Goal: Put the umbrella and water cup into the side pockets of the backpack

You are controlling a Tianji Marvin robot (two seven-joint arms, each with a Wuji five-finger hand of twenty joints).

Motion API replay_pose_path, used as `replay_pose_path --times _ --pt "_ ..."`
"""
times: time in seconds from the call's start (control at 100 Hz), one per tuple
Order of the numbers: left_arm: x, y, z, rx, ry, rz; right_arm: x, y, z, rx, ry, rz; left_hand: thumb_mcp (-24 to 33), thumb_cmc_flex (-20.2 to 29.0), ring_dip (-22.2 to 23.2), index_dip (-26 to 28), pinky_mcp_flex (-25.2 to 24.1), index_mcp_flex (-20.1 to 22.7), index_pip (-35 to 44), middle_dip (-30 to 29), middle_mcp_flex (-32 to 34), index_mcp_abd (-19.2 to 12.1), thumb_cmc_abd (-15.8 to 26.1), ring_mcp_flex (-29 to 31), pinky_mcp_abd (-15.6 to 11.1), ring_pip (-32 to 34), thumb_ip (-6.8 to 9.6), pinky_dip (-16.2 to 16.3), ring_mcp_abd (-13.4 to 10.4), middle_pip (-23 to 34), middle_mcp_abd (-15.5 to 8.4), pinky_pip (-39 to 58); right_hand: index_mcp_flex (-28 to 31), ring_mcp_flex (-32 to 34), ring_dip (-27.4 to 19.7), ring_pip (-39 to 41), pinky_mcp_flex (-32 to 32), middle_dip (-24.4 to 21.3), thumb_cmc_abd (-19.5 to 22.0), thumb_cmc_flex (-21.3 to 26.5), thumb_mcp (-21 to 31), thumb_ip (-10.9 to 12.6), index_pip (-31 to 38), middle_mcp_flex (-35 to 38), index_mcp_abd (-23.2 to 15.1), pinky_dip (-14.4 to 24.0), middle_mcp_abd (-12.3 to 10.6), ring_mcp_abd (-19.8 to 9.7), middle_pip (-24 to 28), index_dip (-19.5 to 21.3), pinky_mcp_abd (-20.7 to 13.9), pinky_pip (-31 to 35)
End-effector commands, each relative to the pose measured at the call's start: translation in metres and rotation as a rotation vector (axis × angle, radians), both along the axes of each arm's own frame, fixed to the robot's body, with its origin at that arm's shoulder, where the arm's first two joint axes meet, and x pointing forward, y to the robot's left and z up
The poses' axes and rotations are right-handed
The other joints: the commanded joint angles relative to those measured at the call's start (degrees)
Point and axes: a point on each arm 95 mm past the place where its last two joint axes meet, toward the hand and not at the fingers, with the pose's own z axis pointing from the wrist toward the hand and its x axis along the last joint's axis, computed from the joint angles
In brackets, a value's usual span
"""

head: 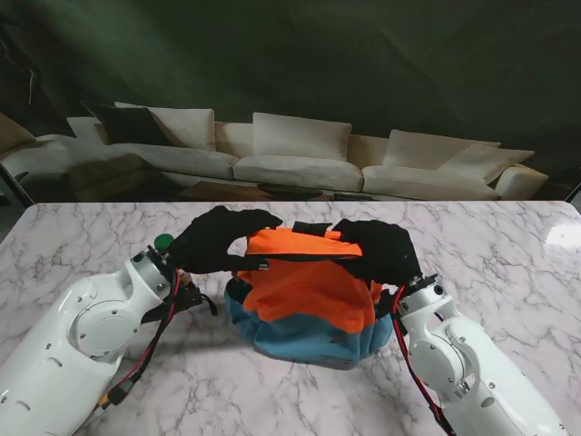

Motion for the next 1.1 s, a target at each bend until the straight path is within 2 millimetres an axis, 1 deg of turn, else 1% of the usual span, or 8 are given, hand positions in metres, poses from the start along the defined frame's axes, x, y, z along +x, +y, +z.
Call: replay_pose_path --times 0.0,0.22,0.31,0.43,0.55,0.93,1.01,1.09 --pt "0.001 0.019 -0.003 0.022 0.012 0.026 0.000 -0.003 -0.007 -0.006 0.022 -0.014 -0.1 -0.3 2.0 0.0 0.9 0.4 -0.2 0.6 -0.2 1.4 -1.3 1.3 2.3 2.6 -0.23 0.7 0.0 0.5 0.3 2.0 2.1 3.6 1.1 3.8 0.6 0.7 6.2 7.5 5.4 2.0 6.9 0.0 -11.1 -0.5 -1.2 -1.8 1.9 2.7 -2.7 3.7" --pt "-0.006 0.059 -0.014 0.137 0.005 0.054 0.001 -0.003 -0.006 -0.020 0.026 -0.019 -0.1 -0.6 18.9 13.8 3.3 5.6 13.3 14.9 6.6 0.0 -0.1 6.3 -5.5 16.8 -0.32 9.3 -3.1 13.4 -2.1 14.3 1.7 3.5 0.7 3.2 0.1 0.5 6.7 7.8 5.0 2.1 7.5 -0.3 -10.9 -0.7 -1.1 -1.7 2.1 2.7 -2.5 3.4" --pt "-0.012 0.065 -0.026 0.140 0.060 0.039 0.001 -0.002 -0.006 -0.026 0.025 -0.017 -0.1 -0.5 23.2 18.4 5.9 8.9 21.6 18.1 9.8 -1.1 0.9 9.1 -6.5 22.1 -0.36 13.3 -3.0 16.8 -2.4 20.3 1.3 3.5 0.6 3.0 0.0 0.3 7.0 7.8 4.8 2.1 7.5 -0.5 -10.7 -0.7 -1.2 -1.7 2.2 2.8 -2.5 3.4" --pt "-0.016 0.072 -0.040 0.214 0.096 0.027 0.001 -0.001 -0.007 -0.021 0.017 -0.015 -0.3 -1.2 24.0 18.5 8.8 11.4 25.6 18.5 12.8 -2.0 2.5 11.5 -6.8 24.4 -0.49 14.9 -2.8 17.4 -2.7 23.8 0.8 3.5 0.5 2.9 0.0 0.1 7.3 7.8 4.6 2.1 7.5 -0.7 -10.6 -0.7 -1.2 -1.9 2.5 2.8 -2.5 3.3" --pt "-0.018 0.071 -0.054 0.221 0.169 0.030 0.001 0.000 -0.008 -0.016 0.022 -0.019 -0.4 -0.8 23.9 12.3 10.7 11.8 21.5 14.2 12.7 -1.3 3.7 11.9 -8.2 25.2 -0.53 16.1 -2.1 13.0 -2.1 27.4 0.5 3.4 0.5 2.8 -0.3 -0.1 7.5 7.9 4.3 2.1 7.6 -0.9 -10.5 -0.8 -1.2 -1.9 2.7 2.8 -2.6 3.2" --pt "-0.010 0.053 -0.077 0.218 0.263 0.014 0.000 0.007 -0.007 0.007 0.021 -0.020 -0.4 0.1 20.9 6.7 9.0 12.6 14.3 5.8 9.7 -0.8 6.1 9.9 -8.3 21.2 -0.54 15.4 -1.1 5.9 -1.6 26.4 -0.8 2.7 0.4 2.3 -1.6 -0.6 8.5 8.5 3.3 2.3 7.8 -1.8 -10.0 -0.9 -1.2 -1.8 3.2 2.8 -2.1 2.2" --pt "-0.008 0.049 -0.080 0.212 0.270 0.008 0.000 0.008 -0.008 0.009 0.025 -0.020 -0.5 0.2 20.5 6.4 8.7 12.6 13.6 5.2 9.4 -0.8 6.2 9.6 -8.3 20.6 -0.54 15.3 -1.3 5.4 -2.2 26.1 -0.8 2.6 0.4 2.2 -1.7 -0.7 8.6 8.6 3.1 2.4 7.9 -1.9 -9.9 -0.8 -1.2 -1.8 3.3 2.8 -2.1 2.1" --pt "-0.006 0.046 -0.081 0.210 0.276 0.001 0.000 0.009 -0.008 0.010 0.029 -0.019 -0.4 0.8 20.0 6.1 8.6 14.2 13.5 4.4 10.4 -2.9 6.6 9.9 -8.2 20.1 -0.57 15.2 -1.1 5.1 -5.1 25.7 -0.9 2.6 0.4 2.2 -1.7 -0.7 8.6 8.7 3.0 2.4 7.9 -1.9 -9.9 -0.8 -1.2 -1.8 3.3 2.8 -2.1 2.1"
